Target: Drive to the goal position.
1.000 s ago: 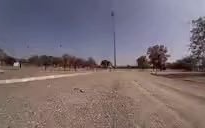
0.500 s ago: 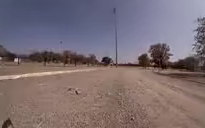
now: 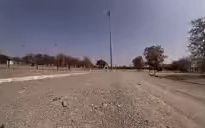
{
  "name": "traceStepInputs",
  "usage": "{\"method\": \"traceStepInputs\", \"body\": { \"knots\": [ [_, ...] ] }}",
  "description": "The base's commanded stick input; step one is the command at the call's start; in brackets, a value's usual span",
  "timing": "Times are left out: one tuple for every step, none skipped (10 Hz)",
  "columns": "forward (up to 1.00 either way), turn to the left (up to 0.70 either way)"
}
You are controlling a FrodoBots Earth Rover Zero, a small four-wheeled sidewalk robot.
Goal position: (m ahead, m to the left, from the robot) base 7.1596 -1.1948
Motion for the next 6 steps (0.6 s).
{"method": "traceStepInputs", "body": {
  "knots": [
    [1.0, 0.0],
    [1.0, 0.0],
    [1.0, 0.0],
    [1.0, 0.0],
    [1.0, 0.0],
    [1.0, 0.0]
  ]
}}
